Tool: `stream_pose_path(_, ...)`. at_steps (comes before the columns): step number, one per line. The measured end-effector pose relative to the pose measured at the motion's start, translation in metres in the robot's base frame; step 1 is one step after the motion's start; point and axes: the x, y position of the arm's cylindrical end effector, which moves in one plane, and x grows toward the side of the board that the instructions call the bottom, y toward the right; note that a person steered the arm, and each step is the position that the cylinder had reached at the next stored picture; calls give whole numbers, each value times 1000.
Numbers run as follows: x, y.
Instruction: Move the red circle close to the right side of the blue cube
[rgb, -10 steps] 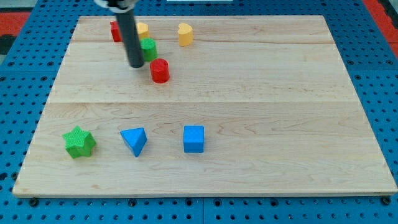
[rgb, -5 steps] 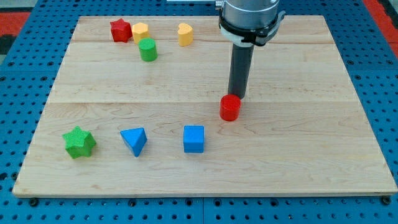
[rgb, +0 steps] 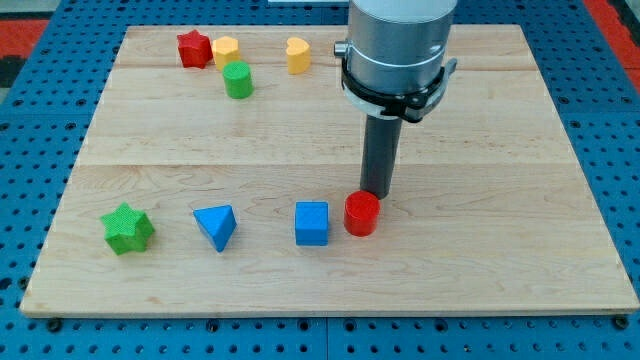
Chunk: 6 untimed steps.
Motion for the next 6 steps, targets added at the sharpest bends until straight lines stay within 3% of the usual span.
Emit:
stream_pose_path(1, -1, 25)
stream_pose_path(2, -52, 20)
stream_pose_path(5, 13, -16)
stream_pose_path(6, 16, -18)
